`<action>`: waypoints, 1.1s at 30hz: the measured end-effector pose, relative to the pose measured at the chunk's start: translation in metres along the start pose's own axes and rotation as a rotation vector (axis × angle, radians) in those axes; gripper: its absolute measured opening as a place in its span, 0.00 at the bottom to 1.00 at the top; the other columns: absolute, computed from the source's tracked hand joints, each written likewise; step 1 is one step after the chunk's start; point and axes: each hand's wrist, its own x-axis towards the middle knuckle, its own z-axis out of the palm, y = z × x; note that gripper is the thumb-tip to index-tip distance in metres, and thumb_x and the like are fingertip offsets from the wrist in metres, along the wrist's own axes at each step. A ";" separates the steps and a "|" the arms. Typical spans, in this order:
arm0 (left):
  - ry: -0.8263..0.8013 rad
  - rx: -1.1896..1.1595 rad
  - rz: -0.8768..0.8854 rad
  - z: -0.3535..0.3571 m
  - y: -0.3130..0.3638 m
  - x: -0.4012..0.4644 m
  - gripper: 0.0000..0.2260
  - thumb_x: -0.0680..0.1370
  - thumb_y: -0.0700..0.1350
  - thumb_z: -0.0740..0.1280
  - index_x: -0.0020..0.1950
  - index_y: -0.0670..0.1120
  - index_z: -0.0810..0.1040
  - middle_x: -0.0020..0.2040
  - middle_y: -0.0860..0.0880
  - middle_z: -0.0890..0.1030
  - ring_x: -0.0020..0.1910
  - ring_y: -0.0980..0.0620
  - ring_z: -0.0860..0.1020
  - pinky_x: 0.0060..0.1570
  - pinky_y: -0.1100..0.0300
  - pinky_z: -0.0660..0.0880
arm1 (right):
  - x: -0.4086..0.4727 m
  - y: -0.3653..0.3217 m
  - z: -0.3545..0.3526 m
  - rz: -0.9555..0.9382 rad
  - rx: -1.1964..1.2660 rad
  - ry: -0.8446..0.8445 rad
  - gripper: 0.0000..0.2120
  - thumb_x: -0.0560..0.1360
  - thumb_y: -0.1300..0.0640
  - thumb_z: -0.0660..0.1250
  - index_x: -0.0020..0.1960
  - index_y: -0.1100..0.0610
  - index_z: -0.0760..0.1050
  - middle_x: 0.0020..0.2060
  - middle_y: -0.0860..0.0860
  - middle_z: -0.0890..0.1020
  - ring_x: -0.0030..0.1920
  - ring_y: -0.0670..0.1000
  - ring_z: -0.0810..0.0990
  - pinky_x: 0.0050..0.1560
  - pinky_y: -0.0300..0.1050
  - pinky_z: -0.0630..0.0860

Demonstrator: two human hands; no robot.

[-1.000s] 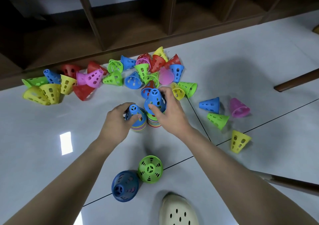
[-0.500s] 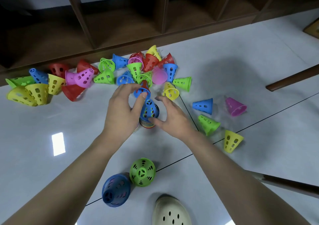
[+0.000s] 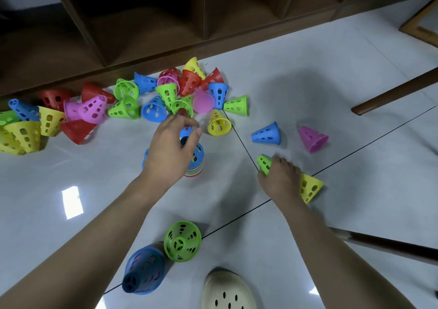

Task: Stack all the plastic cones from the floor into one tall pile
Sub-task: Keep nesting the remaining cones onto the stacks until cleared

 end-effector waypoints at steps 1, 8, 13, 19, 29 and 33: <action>-0.009 0.016 0.011 0.002 -0.001 0.002 0.07 0.81 0.47 0.68 0.54 0.45 0.81 0.51 0.51 0.80 0.53 0.53 0.75 0.52 0.68 0.68 | 0.001 -0.001 -0.001 0.009 0.016 -0.011 0.20 0.72 0.45 0.68 0.56 0.60 0.74 0.51 0.57 0.81 0.54 0.60 0.79 0.57 0.54 0.70; -0.095 0.229 0.262 0.033 0.024 0.015 0.08 0.77 0.45 0.67 0.54 0.44 0.81 0.49 0.46 0.81 0.49 0.42 0.78 0.53 0.48 0.74 | -0.004 0.005 -0.031 0.129 0.596 0.129 0.13 0.70 0.45 0.71 0.50 0.50 0.76 0.43 0.50 0.82 0.49 0.58 0.78 0.55 0.52 0.73; -0.323 0.216 0.310 0.077 0.049 0.024 0.13 0.77 0.45 0.67 0.61 0.43 0.79 0.57 0.45 0.79 0.58 0.42 0.76 0.59 0.49 0.74 | -0.005 0.026 -0.076 0.191 0.889 0.166 0.11 0.72 0.47 0.74 0.51 0.49 0.77 0.42 0.46 0.81 0.45 0.50 0.79 0.46 0.44 0.73; -0.479 0.218 0.228 0.139 0.052 0.048 0.25 0.77 0.44 0.68 0.73 0.46 0.69 0.68 0.46 0.70 0.66 0.43 0.73 0.63 0.50 0.72 | -0.002 0.052 -0.097 0.209 0.886 0.151 0.11 0.74 0.47 0.73 0.54 0.41 0.74 0.49 0.48 0.80 0.50 0.50 0.78 0.51 0.44 0.72; -0.589 0.558 0.271 0.212 0.042 0.090 0.41 0.76 0.39 0.66 0.82 0.53 0.44 0.81 0.41 0.46 0.76 0.40 0.58 0.71 0.50 0.64 | -0.008 0.082 -0.099 0.219 1.052 0.202 0.14 0.74 0.51 0.74 0.59 0.47 0.79 0.49 0.44 0.83 0.49 0.43 0.81 0.47 0.39 0.77; -0.628 0.439 0.258 0.221 0.030 0.098 0.40 0.76 0.41 0.67 0.81 0.56 0.49 0.76 0.42 0.61 0.72 0.41 0.65 0.69 0.50 0.67 | -0.005 0.081 -0.095 0.240 1.083 0.178 0.12 0.75 0.54 0.73 0.57 0.48 0.79 0.48 0.46 0.83 0.45 0.42 0.81 0.40 0.33 0.75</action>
